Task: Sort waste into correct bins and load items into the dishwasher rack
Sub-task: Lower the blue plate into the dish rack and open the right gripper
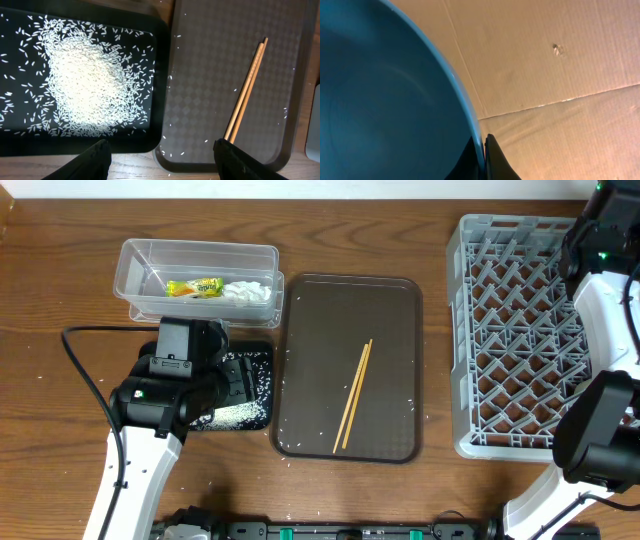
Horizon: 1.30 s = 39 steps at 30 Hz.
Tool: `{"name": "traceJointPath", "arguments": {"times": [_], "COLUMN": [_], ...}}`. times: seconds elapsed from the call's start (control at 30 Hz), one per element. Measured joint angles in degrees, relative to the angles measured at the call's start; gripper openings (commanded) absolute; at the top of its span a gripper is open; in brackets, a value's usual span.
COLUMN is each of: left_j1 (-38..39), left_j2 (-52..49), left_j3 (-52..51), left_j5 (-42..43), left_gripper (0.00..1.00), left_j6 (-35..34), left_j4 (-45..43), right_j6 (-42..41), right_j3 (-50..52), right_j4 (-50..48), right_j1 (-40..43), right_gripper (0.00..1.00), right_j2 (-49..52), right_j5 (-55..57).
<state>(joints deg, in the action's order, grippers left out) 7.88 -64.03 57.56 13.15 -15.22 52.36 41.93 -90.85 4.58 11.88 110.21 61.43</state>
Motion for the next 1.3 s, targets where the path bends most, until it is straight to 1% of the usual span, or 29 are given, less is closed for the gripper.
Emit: {"name": "traceJointPath", "arguments": {"times": [0.13,0.27,0.4,0.43,0.5,0.57,0.67,0.77,0.87,0.93,1.0,1.07,1.13,1.3], "left_j1": [0.0,0.0,0.0,0.0,0.0,0.0,0.0,0.0,0.0,0.0,0.0,0.0,0.0,0.0], "left_j2": [0.0,0.0,0.0,0.0,0.0,0.0,0.0,0.0,0.0,0.0,0.0,0.0,0.0,0.0], "left_j3": [0.0,0.0,0.0,0.0,0.0,0.0,0.0,0.0,0.0,0.0,0.0,0.0,0.0,0.0], "left_j5": [0.0,0.0,0.0,0.0,0.0,0.0,0.0,0.0,0.0,0.0,0.0,0.0,0.0,0.0], "left_gripper": [0.68,0.69,0.68,0.69,0.69,0.69,0.69,0.69,0.68,0.69,0.69,0.69,0.69,0.69], "left_j6": [0.0,0.0,0.0,0.0,0.0,0.0,0.0,0.0,0.0,0.0,0.0,0.0,0.0,0.0], "left_j4": [0.1,0.1,0.1,0.1,0.2,0.2,0.2,0.2,0.2,0.2,0.2,0.2,0.1,0.2], "right_j6": [-0.9,-2.9,-7.2,-8.9,-12.3,-15.2,-19.9,-25.4,-29.7,-31.4,-32.4,-32.6,-32.6,-32.5], "right_j3": [0.2,1.4,3.1,3.4,3.7,4.2,5.4,5.7,5.8,5.8,5.8,5.9,6.0,6.1], "right_j4": [3.4,3.7,4.6,5.6,8.4,11.8,18.8,24.1,26.2,26.6,27.0,27.2,27.5,29.1], "right_j1": [-0.1,-1.0,-2.4,-2.8,-3.8,-4.9,-7.1,-9.2,-10.3,-10.3,-10.4,-10.4,-10.4,-10.4], "right_gripper": [0.01,0.02,0.06,0.09,0.22,0.33,0.42,0.54,0.70,0.79,0.84,0.86,0.90,0.91], "right_j2": [0.0,-0.4,-1.0,-1.1,-1.3,-1.3,-0.8,-0.7,-0.7,-0.7,-1.1,-2.2,-4.8,-16.6], "right_j5": [-1.9,-2.0,-1.2,-0.9,-0.9,-1.3,-2.1,-2.8,-3.6,-3.8,-4.2,-5.4,-8.3,-20.4]}}
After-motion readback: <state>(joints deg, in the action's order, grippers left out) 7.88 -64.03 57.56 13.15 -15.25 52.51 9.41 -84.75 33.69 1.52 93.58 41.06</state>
